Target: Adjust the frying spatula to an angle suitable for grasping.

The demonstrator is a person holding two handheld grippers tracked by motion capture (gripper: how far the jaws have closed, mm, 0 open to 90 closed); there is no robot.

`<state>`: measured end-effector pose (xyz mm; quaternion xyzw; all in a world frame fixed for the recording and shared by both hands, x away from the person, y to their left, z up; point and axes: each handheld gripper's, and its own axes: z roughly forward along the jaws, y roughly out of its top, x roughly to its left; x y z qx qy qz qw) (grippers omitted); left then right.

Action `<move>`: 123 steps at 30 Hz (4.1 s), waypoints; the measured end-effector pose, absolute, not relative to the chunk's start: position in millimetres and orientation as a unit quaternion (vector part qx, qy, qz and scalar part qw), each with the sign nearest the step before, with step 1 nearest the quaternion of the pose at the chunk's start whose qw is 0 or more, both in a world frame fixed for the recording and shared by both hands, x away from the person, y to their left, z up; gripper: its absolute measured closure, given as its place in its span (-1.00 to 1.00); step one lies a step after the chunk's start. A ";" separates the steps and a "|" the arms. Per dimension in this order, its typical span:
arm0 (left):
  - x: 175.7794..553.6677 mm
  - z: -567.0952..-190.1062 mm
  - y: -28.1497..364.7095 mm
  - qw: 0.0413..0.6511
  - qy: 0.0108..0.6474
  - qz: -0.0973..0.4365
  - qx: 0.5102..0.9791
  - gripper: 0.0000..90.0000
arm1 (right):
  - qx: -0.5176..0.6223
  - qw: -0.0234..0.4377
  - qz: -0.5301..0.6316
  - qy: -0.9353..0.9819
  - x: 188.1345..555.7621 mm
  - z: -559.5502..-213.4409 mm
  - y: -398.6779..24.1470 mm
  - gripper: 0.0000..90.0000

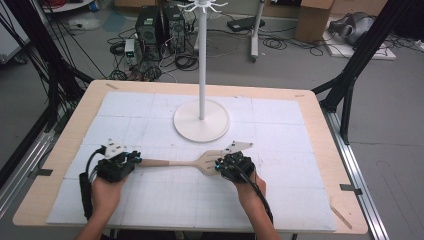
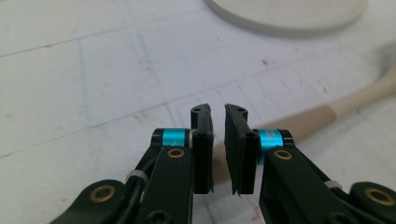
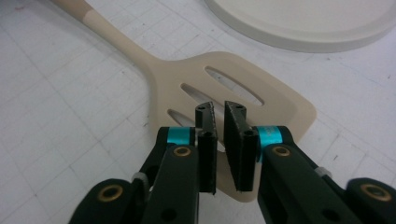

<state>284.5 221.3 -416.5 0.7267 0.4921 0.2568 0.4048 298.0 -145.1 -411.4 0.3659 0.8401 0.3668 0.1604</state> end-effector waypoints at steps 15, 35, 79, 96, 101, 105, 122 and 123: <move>275.8 -434.0 261.0 0.387 0.525 0.225 0.724 0.83 | 0.445 0.227 0.425 0.755 269.0 -401.1 -230.9 0.23; 291.3 -446.6 241.8 0.367 0.532 0.224 0.730 0.91 | 0.441 0.215 0.392 0.778 275.2 -421.7 -223.5 0.48; 325.8 -444.6 229.2 0.367 0.533 0.242 0.723 0.97 | 0.377 0.178 0.379 0.826 288.8 -421.3 -187.8 0.98; 329.7 -445.7 228.9 0.407 0.520 0.230 0.715 0.99 | 0.365 0.165 0.384 0.832 272.2 -420.7 -192.4 0.95; 328.9 -449.0 221.3 0.406 0.505 0.217 0.730 0.99 | 0.379 0.169 0.402 0.816 268.7 -416.9 -205.0 0.87; 328.7 -448.4 219.3 0.414 0.509 0.211 0.724 0.99 | 0.394 0.184 0.403 0.805 266.2 -414.0 -220.0 0.85; 326.3 -437.7 174.2 0.422 0.486 0.201 0.739 0.98 | 0.456 0.221 0.379 0.774 239.4 -418.7 -295.8 0.72; 326.6 -436.9 170.2 0.419 0.482 0.202 0.743 0.98 | 0.461 0.221 0.380 0.771 237.3 -418.5 -299.1 0.72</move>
